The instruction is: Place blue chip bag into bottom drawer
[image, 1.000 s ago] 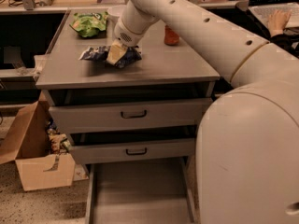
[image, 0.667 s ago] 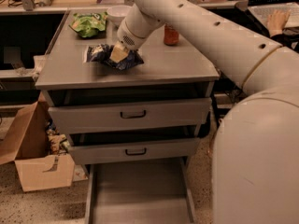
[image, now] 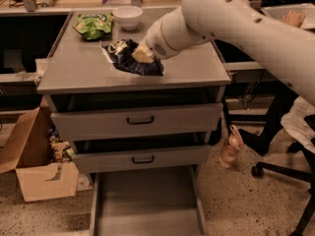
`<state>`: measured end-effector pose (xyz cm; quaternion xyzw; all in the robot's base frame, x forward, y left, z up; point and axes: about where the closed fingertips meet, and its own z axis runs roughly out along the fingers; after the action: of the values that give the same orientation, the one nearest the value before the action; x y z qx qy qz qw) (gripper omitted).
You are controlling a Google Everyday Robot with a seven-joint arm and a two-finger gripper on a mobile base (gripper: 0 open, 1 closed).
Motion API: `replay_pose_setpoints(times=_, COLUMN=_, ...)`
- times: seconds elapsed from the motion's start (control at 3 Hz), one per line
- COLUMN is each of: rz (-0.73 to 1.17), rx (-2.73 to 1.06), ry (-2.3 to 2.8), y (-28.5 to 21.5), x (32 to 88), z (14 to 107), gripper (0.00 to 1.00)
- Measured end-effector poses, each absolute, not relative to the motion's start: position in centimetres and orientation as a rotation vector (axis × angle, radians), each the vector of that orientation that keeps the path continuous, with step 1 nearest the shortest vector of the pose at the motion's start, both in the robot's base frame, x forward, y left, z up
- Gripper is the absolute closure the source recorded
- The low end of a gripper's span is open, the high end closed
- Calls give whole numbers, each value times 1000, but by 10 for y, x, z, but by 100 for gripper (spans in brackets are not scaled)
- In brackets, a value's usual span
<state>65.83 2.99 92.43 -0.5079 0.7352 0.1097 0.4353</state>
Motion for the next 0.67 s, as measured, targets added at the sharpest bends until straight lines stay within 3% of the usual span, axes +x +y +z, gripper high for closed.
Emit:
replay_pose_setpoints(times=0.33, rz=285, rx=-1140, ry=1781, y=-4, x=613, z=925, gripper=100)
replay_pose_setpoints(times=0.67, rz=265, rx=-1107, ry=1802, y=-24, x=614, z=927, gripper=100)
